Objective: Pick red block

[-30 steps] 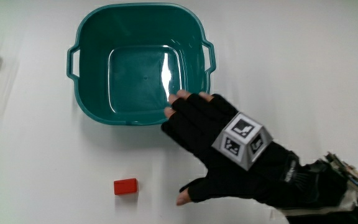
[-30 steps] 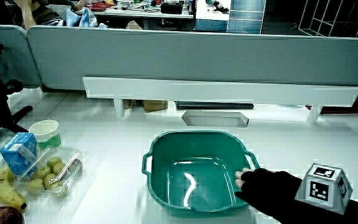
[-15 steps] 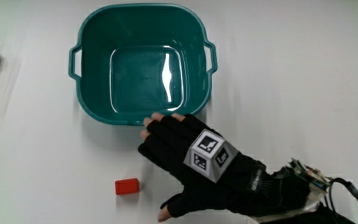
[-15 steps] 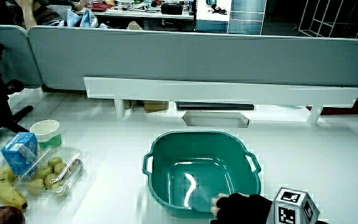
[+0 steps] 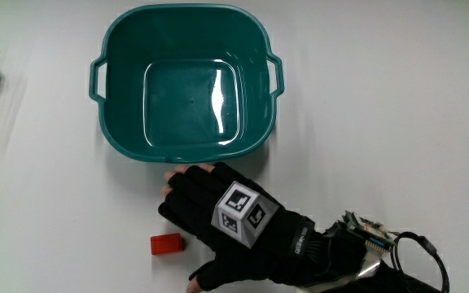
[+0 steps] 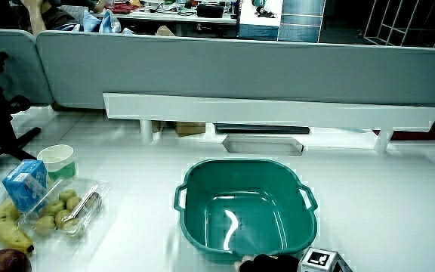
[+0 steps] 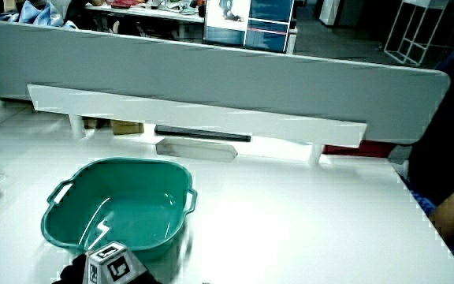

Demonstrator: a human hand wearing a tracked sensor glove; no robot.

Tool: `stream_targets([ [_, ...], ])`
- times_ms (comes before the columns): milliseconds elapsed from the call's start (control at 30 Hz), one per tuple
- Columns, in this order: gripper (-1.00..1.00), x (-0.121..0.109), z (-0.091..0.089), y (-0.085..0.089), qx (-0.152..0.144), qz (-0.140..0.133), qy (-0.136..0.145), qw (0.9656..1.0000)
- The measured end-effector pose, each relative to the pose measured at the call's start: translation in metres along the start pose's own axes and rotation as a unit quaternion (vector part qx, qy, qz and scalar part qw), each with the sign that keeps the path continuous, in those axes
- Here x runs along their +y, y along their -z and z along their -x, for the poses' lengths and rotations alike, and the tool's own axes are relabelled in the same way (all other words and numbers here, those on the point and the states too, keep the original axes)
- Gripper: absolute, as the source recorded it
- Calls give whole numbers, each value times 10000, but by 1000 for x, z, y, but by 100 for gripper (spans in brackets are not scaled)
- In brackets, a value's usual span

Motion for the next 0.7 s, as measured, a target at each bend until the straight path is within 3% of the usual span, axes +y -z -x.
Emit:
stream_targets([
  [700, 0, 32, -3, 6, 304, 256, 1, 9992],
])
